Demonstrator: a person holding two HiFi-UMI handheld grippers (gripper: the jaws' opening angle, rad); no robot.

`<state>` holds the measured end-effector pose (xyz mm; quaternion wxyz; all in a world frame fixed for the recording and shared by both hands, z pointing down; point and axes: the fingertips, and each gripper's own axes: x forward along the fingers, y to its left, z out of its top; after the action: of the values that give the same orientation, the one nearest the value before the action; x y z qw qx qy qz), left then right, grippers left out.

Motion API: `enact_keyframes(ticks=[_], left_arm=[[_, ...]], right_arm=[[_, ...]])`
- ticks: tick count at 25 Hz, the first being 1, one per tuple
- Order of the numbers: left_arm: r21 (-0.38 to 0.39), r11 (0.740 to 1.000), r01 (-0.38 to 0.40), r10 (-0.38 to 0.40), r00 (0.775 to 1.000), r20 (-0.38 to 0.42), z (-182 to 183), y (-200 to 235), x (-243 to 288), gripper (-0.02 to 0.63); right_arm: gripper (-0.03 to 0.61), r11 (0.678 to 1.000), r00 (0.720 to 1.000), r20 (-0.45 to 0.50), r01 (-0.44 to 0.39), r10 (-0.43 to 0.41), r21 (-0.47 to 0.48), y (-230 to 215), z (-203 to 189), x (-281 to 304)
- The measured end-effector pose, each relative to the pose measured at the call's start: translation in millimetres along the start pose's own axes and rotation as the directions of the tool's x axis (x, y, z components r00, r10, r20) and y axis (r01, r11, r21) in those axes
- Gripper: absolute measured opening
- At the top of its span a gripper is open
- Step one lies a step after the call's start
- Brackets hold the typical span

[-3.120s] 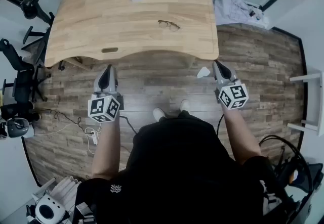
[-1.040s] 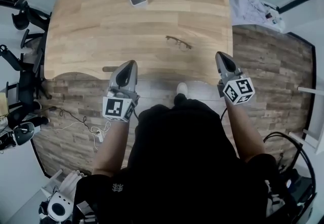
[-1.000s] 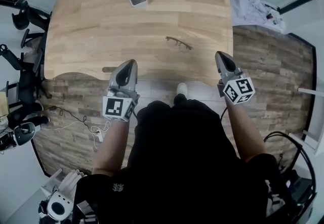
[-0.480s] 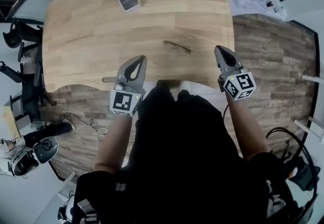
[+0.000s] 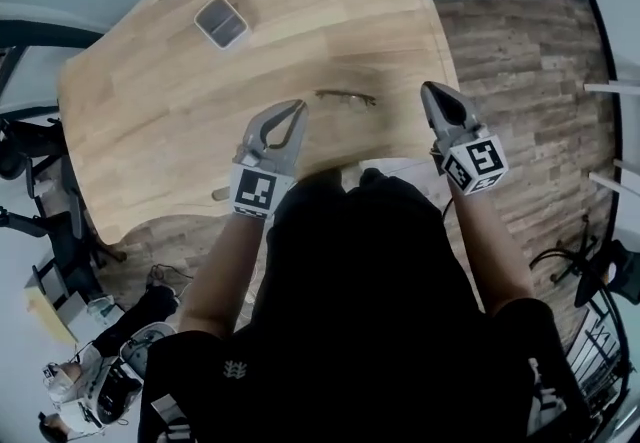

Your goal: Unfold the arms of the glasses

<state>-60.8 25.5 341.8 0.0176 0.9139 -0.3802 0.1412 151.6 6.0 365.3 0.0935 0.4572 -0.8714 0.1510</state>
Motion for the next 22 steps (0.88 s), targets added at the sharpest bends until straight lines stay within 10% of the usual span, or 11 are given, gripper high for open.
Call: enact_keyframes(ticks=[6, 22], left_arm=[[-0.003, 0.991, 0.13, -0.13, 0.991, -0.006, -32.2, 3.5, 11.8, 0.02], [0.028, 0.944, 0.328, -0.315, 0.925, -0.211, -106.8, -38.4, 94.5, 0.075]], right_arm=[[0.0, 0.98, 0.979, 0.033, 0.2, -0.2, -0.003, 4.9, -2.0, 6.6], [0.0, 0.977, 0.978, -0.033, 0.206, -0.205, 0.043, -27.1, -68.3, 34.0]])
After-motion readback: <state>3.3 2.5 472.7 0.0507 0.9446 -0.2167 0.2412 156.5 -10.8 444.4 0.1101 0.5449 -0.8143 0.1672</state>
